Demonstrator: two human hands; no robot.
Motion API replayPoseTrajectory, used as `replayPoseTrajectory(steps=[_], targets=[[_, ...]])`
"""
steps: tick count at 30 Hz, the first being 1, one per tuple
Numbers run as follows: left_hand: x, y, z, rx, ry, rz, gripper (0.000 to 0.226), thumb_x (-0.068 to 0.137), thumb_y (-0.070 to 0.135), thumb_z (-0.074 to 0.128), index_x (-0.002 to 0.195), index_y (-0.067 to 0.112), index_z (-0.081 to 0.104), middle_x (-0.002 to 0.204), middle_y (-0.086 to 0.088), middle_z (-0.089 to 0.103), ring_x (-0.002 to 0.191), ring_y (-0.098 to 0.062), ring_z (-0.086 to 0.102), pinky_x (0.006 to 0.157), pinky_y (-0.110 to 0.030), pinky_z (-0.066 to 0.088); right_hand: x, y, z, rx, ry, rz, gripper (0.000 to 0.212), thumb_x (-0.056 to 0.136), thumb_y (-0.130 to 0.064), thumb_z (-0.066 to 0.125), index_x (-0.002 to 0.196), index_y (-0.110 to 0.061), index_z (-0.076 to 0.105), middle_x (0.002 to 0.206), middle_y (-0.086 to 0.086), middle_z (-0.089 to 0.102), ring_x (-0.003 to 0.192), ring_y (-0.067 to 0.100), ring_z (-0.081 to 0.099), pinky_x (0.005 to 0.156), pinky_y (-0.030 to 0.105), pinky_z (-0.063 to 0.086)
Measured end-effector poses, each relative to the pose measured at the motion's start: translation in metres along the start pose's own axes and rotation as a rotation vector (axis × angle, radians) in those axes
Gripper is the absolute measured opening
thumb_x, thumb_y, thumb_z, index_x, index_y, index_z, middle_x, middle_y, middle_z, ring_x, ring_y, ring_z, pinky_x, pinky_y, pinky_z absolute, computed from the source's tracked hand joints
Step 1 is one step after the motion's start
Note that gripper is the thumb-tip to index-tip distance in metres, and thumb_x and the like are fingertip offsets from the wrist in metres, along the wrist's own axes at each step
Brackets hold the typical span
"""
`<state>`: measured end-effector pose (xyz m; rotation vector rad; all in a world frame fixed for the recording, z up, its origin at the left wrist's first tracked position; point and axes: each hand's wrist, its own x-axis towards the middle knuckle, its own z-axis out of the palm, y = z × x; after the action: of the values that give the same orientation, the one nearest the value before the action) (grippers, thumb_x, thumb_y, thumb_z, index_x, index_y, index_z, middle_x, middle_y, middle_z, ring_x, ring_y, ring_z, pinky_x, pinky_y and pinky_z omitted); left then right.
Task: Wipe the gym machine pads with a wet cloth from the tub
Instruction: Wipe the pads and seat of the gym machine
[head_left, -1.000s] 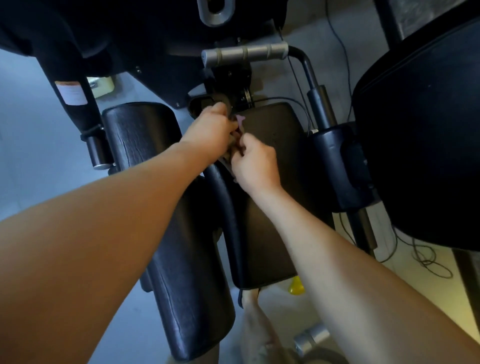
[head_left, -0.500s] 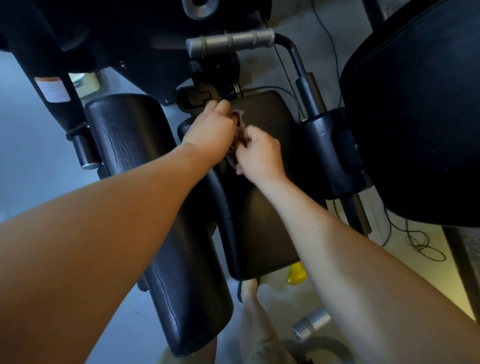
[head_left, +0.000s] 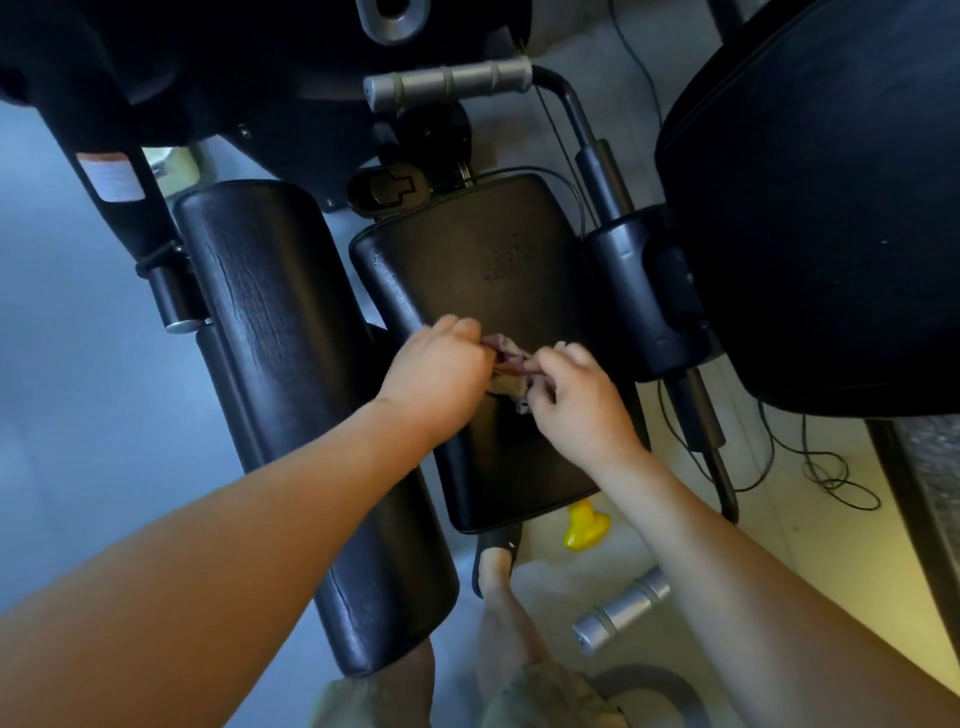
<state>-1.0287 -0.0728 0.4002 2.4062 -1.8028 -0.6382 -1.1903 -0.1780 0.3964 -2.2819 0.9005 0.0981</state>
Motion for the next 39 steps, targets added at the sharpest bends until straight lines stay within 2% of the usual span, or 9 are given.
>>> replayPoseTrajectory(steps=[4, 11, 16, 20, 23, 27, 30, 36, 39], targets=[[0.003, -0.006, -0.014, -0.112, 0.073, -0.118, 0.032, 0.097, 0.039, 0.046, 0.100, 0.022, 0.074, 0.100, 0.001, 0.057, 0.096, -0.022, 0.045, 0.083, -0.043, 0.050, -0.002, -0.012, 0.008, 0.090, 0.078, 0.100, 0.022, 0.089, -0.045, 0.066, 0.099, -0.025, 0.065, 0.103, -0.003, 0.052, 0.081, 0.011, 0.057, 0.069, 0.021, 0.049], [-0.003, -0.010, -0.025, -0.053, 0.084, -0.289, 0.037, 0.095, 0.031, 0.053, 0.127, 0.015, 0.059, 0.127, -0.006, 0.051, 0.123, -0.029, 0.041, 0.101, -0.044, 0.043, 0.037, 0.008, 0.003, 0.063, 0.121, 0.063, 0.019, 0.093, -0.018, 0.070, 0.111, -0.015, 0.065, 0.113, 0.002, 0.050, 0.091, 0.015, 0.057, 0.083, 0.023, 0.048], [0.009, -0.007, -0.036, 0.060, -0.114, -0.387, 0.096, 0.080, 0.072, 0.063, 0.150, 0.014, 0.034, 0.153, -0.011, 0.030, 0.144, -0.033, 0.023, 0.116, -0.048, 0.031, 0.068, 0.019, -0.014, -0.023, 0.144, 0.096, 0.013, 0.094, -0.010, 0.060, 0.106, -0.012, 0.064, 0.115, 0.006, 0.053, 0.094, 0.020, 0.057, 0.087, 0.033, 0.051], [0.013, -0.006, -0.037, 0.141, -0.352, -0.416, 0.134, 0.069, 0.082, 0.063, 0.160, 0.011, -0.006, 0.166, -0.014, -0.006, 0.153, -0.037, -0.008, 0.123, -0.051, 0.010, 0.038, 0.023, -0.012, -0.220, 0.125, 0.193, 0.035, 0.093, -0.046, 0.052, 0.103, -0.017, 0.069, 0.119, 0.010, 0.062, 0.105, 0.034, 0.057, 0.088, 0.039, 0.047], [0.018, -0.001, -0.037, 0.144, -0.428, -0.439, 0.136, 0.072, 0.077, 0.065, 0.157, 0.008, -0.015, 0.165, -0.016, -0.018, 0.151, -0.039, -0.015, 0.121, -0.051, 0.020, 0.024, 0.021, -0.003, -0.215, 0.147, 0.222, 0.045, 0.092, -0.060, 0.057, 0.102, -0.017, 0.068, 0.121, 0.011, 0.061, 0.103, 0.035, 0.058, 0.089, 0.042, 0.050], [0.027, 0.002, -0.036, 0.142, -0.480, -0.463, 0.135, 0.075, 0.073, 0.066, 0.155, 0.006, -0.019, 0.164, -0.016, -0.022, 0.150, -0.041, -0.018, 0.118, -0.051, 0.027, 0.041, 0.034, -0.012, -0.091, 0.171, 0.267, 0.014, 0.093, -0.019, 0.065, 0.105, -0.011, 0.065, 0.117, 0.012, 0.058, 0.100, 0.033, 0.062, 0.087, 0.040, 0.053], [0.028, 0.002, -0.034, 0.128, -0.485, -0.472, 0.136, 0.074, 0.072, 0.068, 0.155, 0.006, -0.019, 0.163, -0.014, -0.021, 0.150, -0.041, -0.018, 0.117, -0.050, 0.030, 0.052, 0.048, -0.024, -0.067, 0.160, 0.389, 0.029, 0.092, -0.004, 0.061, 0.120, -0.008, 0.057, 0.121, 0.017, 0.059, 0.107, 0.036, 0.063, 0.089, 0.041, 0.053], [0.031, -0.002, -0.031, 0.135, -0.502, -0.454, 0.137, 0.073, 0.074, 0.066, 0.155, 0.006, -0.020, 0.163, -0.014, -0.022, 0.150, -0.042, -0.018, 0.118, -0.048, 0.030, 0.065, 0.037, -0.021, 0.062, 0.158, 0.359, 0.037, 0.095, -0.027, 0.062, 0.127, -0.012, 0.053, 0.113, 0.002, 0.064, 0.098, 0.017, 0.060, 0.079, 0.026, 0.044], [0.035, -0.005, -0.027, 0.105, -0.517, -0.472, 0.140, 0.071, 0.071, 0.072, 0.155, 0.007, -0.019, 0.163, -0.012, -0.022, 0.150, -0.042, -0.019, 0.118, -0.050, 0.028, 0.074, 0.045, -0.015, -0.071, 0.215, 0.317, 0.029, 0.100, -0.017, 0.054, 0.127, -0.009, 0.062, 0.119, 0.013, 0.064, 0.104, 0.030, 0.065, 0.086, 0.032, 0.049]])
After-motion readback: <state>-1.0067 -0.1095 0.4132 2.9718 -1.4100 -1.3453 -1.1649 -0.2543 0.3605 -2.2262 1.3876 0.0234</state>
